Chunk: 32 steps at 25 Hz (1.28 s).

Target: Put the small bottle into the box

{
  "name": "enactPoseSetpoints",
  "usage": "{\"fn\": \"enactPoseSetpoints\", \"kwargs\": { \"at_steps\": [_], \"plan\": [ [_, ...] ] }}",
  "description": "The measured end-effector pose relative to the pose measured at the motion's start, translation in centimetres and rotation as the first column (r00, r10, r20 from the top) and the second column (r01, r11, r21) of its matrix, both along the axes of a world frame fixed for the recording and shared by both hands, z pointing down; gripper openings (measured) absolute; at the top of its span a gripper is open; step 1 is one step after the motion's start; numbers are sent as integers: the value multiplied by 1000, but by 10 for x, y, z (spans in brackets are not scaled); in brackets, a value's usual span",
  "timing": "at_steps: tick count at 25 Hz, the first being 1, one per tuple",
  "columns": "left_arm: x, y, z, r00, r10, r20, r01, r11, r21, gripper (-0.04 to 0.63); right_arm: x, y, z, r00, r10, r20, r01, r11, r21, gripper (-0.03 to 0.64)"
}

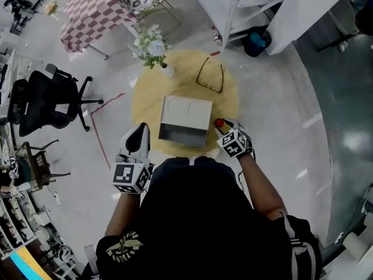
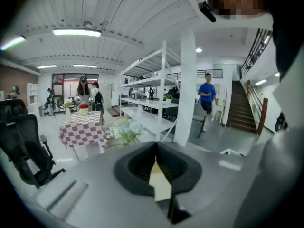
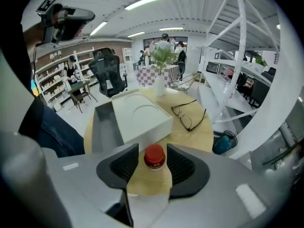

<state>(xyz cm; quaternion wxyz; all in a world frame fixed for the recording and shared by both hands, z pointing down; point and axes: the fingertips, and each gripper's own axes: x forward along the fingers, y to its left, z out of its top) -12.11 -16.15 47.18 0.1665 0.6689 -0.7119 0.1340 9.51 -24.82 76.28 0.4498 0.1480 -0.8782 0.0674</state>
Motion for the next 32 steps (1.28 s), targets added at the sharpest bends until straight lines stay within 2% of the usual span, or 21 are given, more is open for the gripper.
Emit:
{"fn": "enactPoseSetpoints", "kwargs": {
  "at_steps": [3,5,11,16,22,26,32],
  "plan": [
    [-10,17,3,998,-60,4,60,998,-26,0,-4,-2,17,999,-31,-26,31,999,12,184],
    [-14,26,6,997,-81,8,81,996,-34,0,-7,-4,22,999,-34,-35,35,999,31,150],
    [-28,35,14,997,-76,-9,75,997,-23,0,-11,-3,10,1000,13,-21,-13,1000,15,146],
    [-41,14,13,999,23,-40,-23,1000,18,0,-12,0,-35,995,101,20,-102,995,18,144],
    [-68,1,5,988,146,-56,-144,989,45,0,-14,3,-103,977,212,36,-213,977,22,144],
    [-88,-2,2,975,212,-68,-208,976,66,0,-27,2,-158,968,245,47,-248,966,75,144],
    [-111,2,-6,952,301,-60,-296,952,85,0,-48,11,-246,959,262,105,-272,958,93,144]
  ]
}}
